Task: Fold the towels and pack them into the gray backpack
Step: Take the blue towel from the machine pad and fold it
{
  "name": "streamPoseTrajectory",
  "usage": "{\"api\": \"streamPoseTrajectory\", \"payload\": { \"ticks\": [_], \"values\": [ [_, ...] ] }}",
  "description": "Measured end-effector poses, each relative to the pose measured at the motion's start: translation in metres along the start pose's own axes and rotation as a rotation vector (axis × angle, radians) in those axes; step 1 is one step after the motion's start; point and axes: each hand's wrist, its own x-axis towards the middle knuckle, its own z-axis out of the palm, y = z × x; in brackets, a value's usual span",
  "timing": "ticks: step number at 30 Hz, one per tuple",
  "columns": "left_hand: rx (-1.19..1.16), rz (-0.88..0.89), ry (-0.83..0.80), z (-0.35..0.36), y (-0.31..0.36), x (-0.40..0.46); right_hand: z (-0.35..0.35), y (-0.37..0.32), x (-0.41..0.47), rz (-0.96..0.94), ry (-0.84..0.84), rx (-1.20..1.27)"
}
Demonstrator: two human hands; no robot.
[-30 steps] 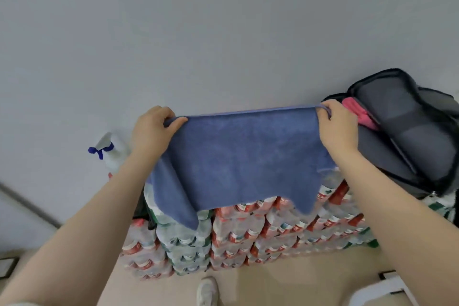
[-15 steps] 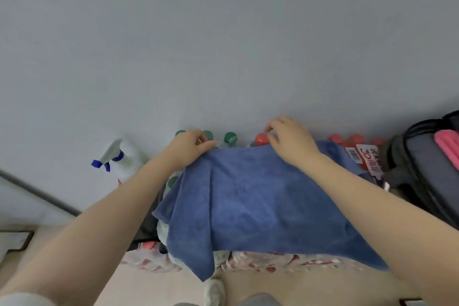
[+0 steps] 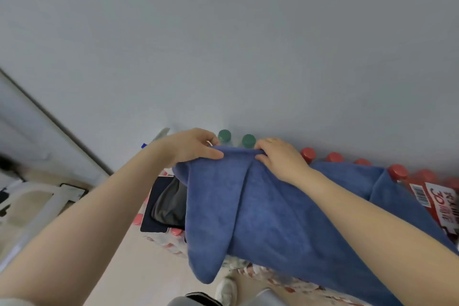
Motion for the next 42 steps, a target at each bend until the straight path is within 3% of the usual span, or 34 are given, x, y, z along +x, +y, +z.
{"api": "streamPoseTrajectory", "payload": {
  "ticks": [4,8,10,14,16,19,21,25,34,39,42],
  "values": [
    [0.351,0.084,0.414,-0.005,0.014,0.023,-0.005,0.003,-0.002,0.075,0.069,0.045],
    [0.785,0.058,0.612,0.022,-0.006,0.054,-0.002,0.010,-0.014,0.097,0.160,-0.014],
    [0.907,0.176,0.712,0.042,-0.014,0.063,-0.004,0.021,-0.028,0.147,0.195,0.008],
    [0.926,0.607,0.601,0.084,0.014,0.065,-0.020,0.053,-0.071,0.249,0.240,0.021],
    [0.824,0.752,0.380,0.110,0.034,0.062,-0.033,0.069,-0.097,0.288,0.236,0.012],
    [0.727,0.839,0.062,0.149,0.054,0.055,-0.050,0.089,-0.134,0.300,0.161,-0.080],
    [0.769,0.818,-0.031,0.172,0.062,0.053,-0.057,0.095,-0.156,0.335,0.093,-0.145],
    [0.982,0.631,-0.006,0.203,0.067,0.047,-0.052,0.098,-0.183,0.458,-0.022,-0.175],
    [1.004,0.534,0.098,0.221,0.062,0.041,-0.030,0.110,-0.182,0.419,0.058,-0.236],
    [0.932,0.480,0.084,0.220,0.067,0.035,-0.061,0.112,-0.183,0.409,0.341,0.144],
    [0.756,0.473,0.169,0.208,0.072,0.025,-0.086,0.089,-0.175,0.236,0.370,0.374]
  ]
}}
